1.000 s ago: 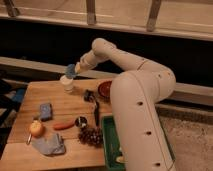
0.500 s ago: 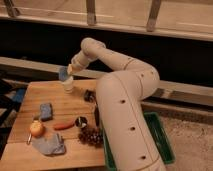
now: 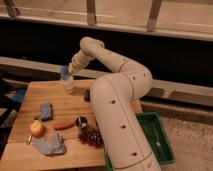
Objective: Stack cups on top of each other
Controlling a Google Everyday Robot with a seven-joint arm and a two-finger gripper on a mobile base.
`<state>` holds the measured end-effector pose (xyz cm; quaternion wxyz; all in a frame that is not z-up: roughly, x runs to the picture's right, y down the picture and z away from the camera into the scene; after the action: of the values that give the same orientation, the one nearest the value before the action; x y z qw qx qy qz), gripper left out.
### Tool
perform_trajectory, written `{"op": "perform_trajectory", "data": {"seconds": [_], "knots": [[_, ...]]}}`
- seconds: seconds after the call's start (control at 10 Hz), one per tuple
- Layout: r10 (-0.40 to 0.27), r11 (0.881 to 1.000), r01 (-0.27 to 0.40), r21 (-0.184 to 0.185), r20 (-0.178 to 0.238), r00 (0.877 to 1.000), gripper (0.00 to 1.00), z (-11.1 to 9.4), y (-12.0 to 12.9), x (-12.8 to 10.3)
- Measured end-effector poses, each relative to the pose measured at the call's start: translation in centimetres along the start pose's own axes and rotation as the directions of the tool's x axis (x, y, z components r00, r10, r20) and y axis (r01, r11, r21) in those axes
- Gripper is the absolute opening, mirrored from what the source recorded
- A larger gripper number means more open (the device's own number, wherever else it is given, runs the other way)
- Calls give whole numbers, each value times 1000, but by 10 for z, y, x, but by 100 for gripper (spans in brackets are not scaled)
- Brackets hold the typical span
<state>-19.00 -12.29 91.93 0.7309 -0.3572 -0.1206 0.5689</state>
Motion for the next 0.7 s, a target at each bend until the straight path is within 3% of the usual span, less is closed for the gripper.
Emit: {"op": "perform_trajectory", "data": {"seconds": [0.7], "knots": [[23,1000,-22,13,-26,999,75,8,-7,12]]}}
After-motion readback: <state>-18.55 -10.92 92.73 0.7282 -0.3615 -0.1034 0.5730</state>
